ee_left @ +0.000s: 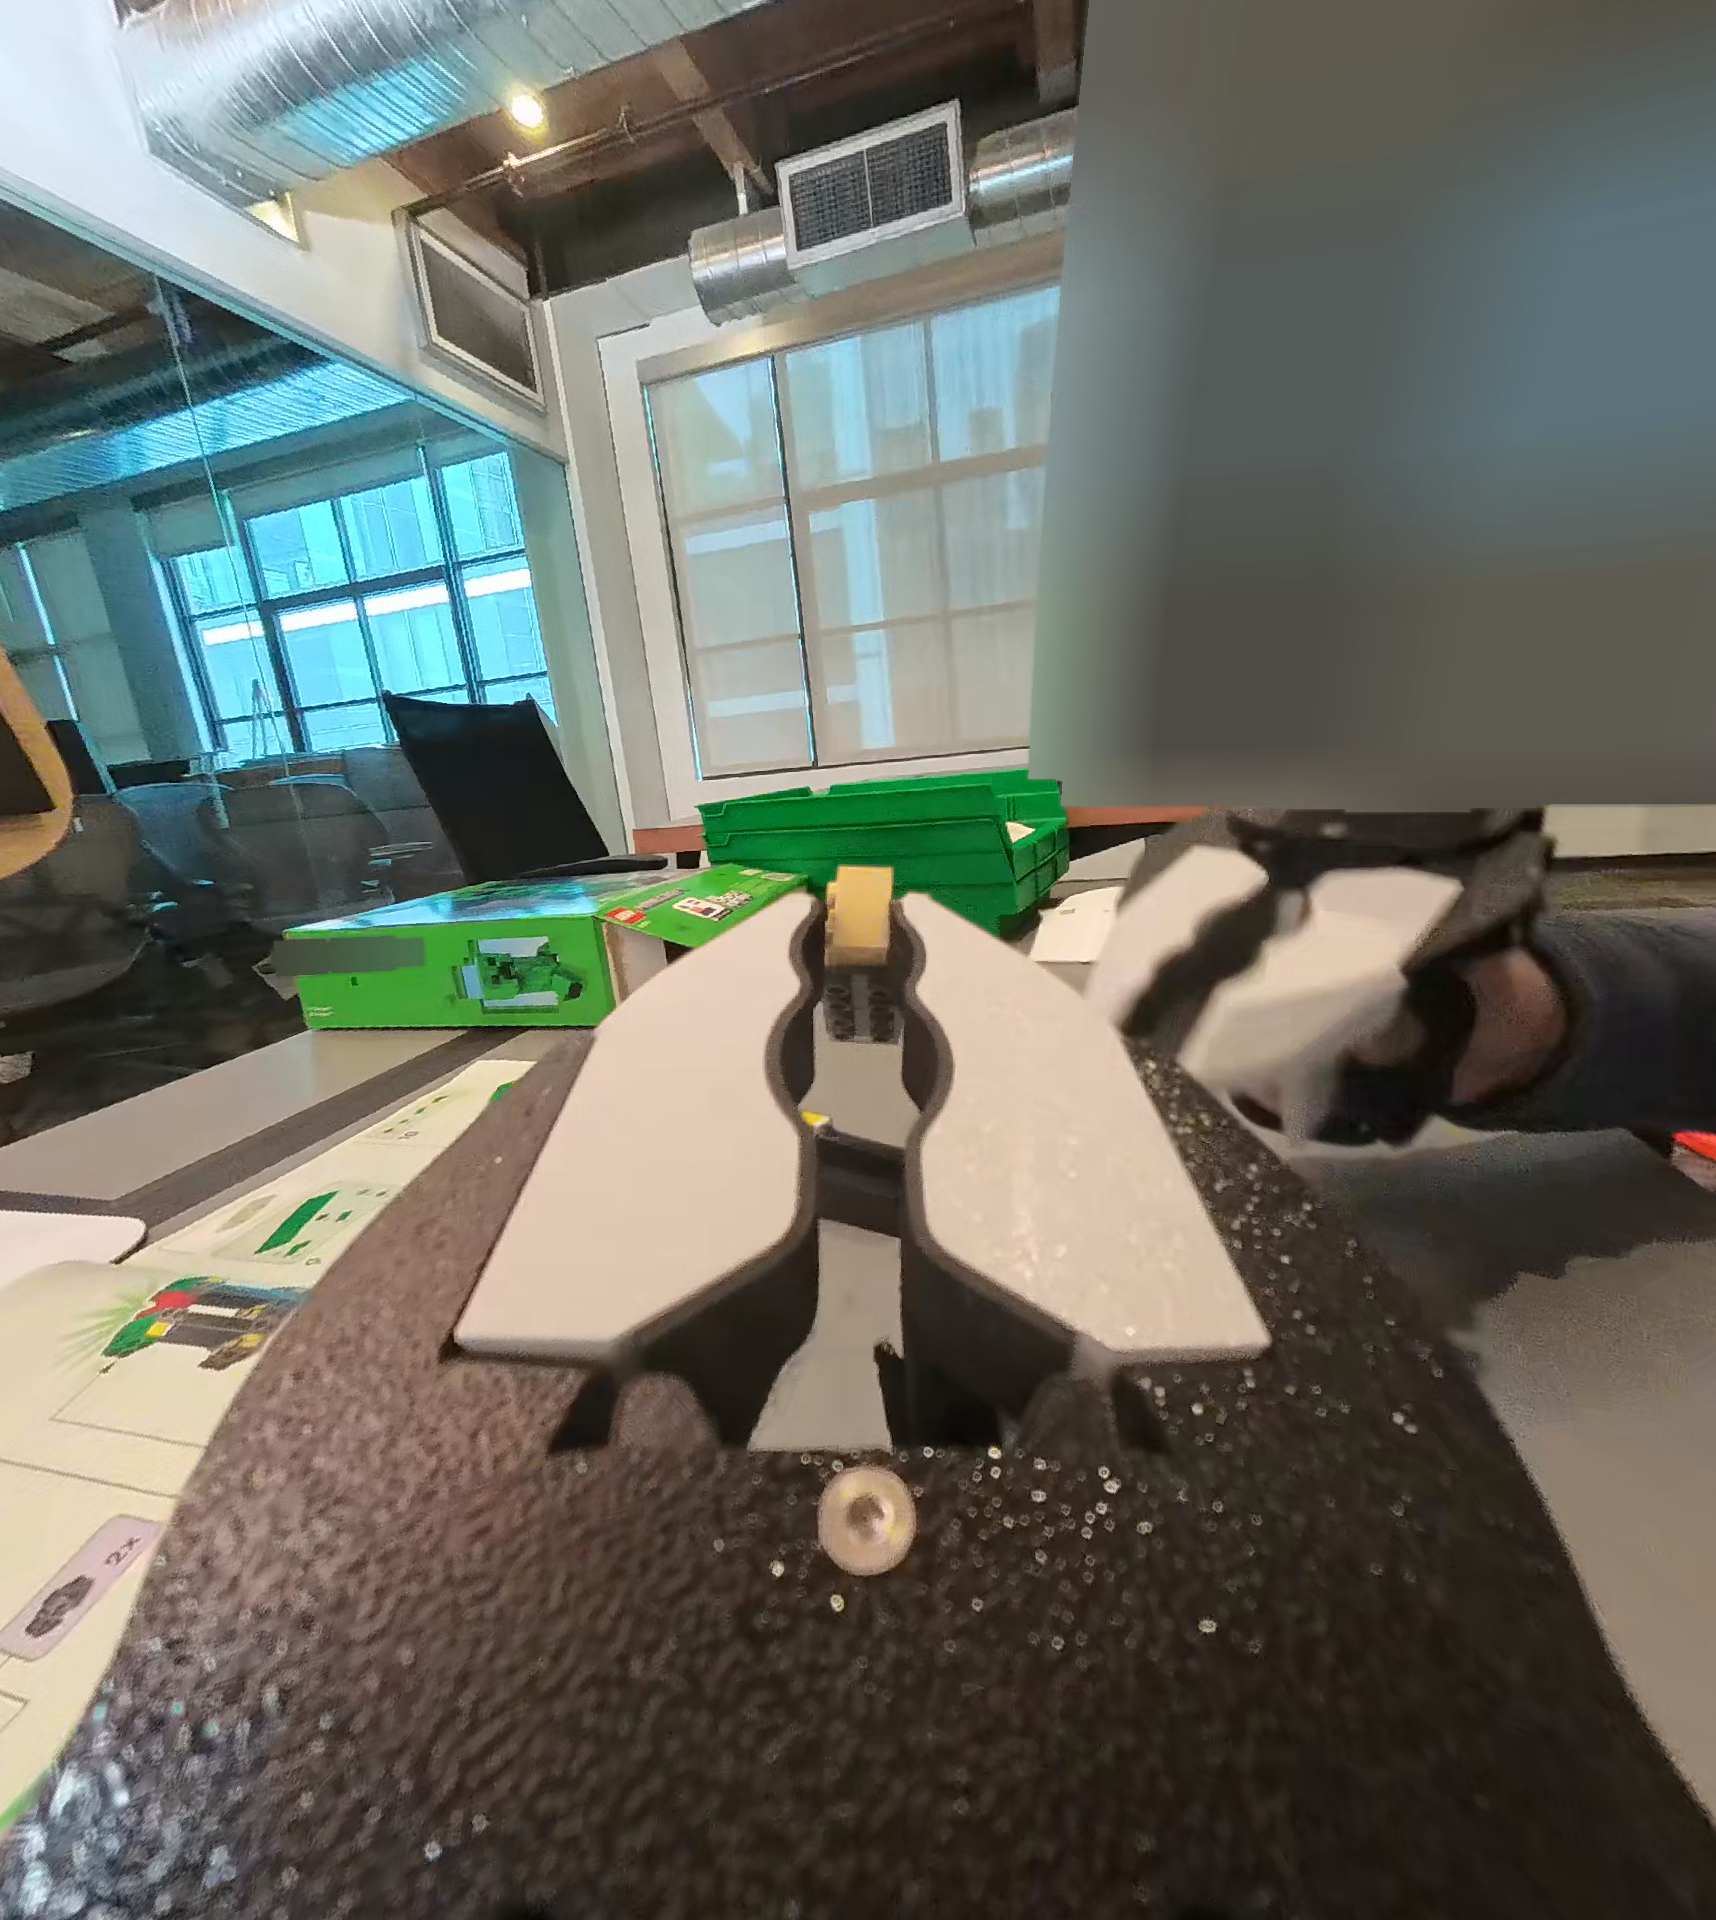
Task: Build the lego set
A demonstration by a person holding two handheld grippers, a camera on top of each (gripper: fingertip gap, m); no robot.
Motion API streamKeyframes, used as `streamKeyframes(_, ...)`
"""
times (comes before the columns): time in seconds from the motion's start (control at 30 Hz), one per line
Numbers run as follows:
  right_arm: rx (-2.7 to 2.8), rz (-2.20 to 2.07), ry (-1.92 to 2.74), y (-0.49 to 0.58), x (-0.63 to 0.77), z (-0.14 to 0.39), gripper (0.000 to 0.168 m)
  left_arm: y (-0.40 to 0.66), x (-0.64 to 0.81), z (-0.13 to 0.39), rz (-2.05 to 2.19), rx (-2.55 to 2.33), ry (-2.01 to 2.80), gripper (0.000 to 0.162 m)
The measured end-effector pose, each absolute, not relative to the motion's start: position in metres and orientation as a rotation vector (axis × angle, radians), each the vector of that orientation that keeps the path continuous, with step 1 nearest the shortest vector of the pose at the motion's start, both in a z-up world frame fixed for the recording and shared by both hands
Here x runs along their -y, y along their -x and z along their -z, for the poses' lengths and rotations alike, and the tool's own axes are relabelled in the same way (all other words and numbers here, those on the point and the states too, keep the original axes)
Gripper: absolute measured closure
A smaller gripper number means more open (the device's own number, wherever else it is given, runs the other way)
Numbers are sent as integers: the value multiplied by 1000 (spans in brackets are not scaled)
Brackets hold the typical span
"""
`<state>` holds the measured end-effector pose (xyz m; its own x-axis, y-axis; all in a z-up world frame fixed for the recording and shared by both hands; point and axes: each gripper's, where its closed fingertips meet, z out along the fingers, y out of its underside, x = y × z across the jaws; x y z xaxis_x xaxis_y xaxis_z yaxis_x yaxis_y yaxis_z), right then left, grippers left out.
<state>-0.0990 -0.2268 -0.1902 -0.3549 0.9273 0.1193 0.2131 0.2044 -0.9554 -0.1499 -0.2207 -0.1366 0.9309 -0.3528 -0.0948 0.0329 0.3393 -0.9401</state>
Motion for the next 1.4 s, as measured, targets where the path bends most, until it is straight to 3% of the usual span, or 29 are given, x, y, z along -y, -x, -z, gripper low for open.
streamKeyframes(0.03,1636,-1240,1087,102,219,179,153,150,220,137,243,-311,1208,151)
streamKeyframes(0.2,1347,-1498,1188,115,194,150,153,145,212,148,57,-396,1285,152)
streamKeyframes(0.53,1207,-1885,1472,121,189,153,154,135,211,150,-160,-472,1297,152)
streamKeyframes(1.4,1183,-1774,1497,128,204,154,153,129,210,149,-100,-415,1305,151)
